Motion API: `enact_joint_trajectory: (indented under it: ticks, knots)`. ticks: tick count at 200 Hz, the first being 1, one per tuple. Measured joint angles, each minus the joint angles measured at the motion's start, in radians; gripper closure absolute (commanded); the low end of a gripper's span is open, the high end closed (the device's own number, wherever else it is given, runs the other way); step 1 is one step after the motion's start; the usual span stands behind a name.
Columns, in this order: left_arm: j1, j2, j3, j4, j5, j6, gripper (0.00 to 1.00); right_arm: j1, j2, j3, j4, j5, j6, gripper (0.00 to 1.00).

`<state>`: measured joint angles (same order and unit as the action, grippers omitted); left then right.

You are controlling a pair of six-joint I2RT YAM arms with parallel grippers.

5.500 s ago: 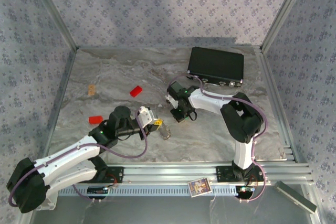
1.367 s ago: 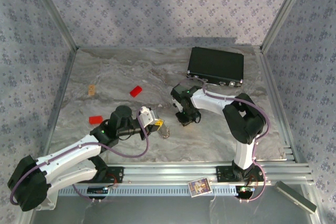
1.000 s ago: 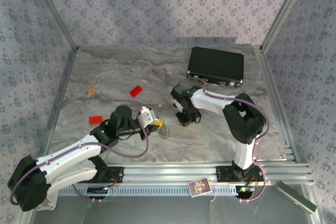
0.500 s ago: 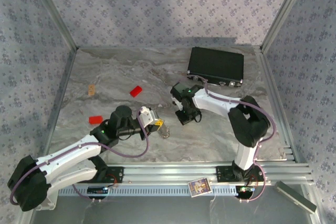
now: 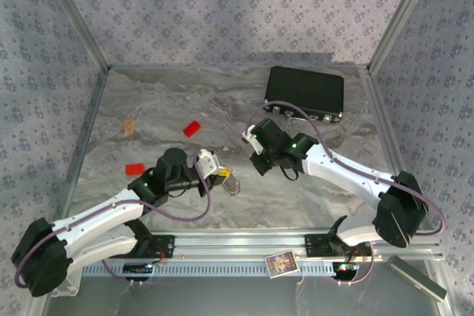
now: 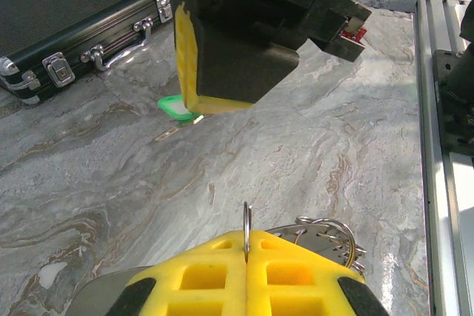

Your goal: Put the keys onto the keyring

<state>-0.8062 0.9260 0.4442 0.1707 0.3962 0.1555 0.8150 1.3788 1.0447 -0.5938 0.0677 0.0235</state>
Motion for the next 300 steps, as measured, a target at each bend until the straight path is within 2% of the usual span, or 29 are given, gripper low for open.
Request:
enact_joint_trajectory:
  ticks: [56,84,173,238,300]
  knots:
    - [0.0,0.0,0.0,0.0,0.0,0.0,1.0,-0.018,0.212,0.001,-0.015,0.015,0.06,1.0]
    - [0.0,0.0,0.0,0.0,0.0,0.0,1.0,-0.019,0.265,-0.001,-0.02,0.007,0.101,1.0]
    - [0.0,0.0,0.0,0.0,0.0,0.0,1.0,-0.041,0.341,0.016,-0.031,-0.028,0.131,1.0]
    - [0.0,0.0,0.0,0.0,0.0,0.0,1.0,-0.045,0.351,0.02,-0.062,-0.038,0.135,0.9]
    - [0.0,0.0,0.0,0.0,0.0,0.0,1.0,-0.045,0.351,0.029,-0.093,-0.037,0.138,0.88]
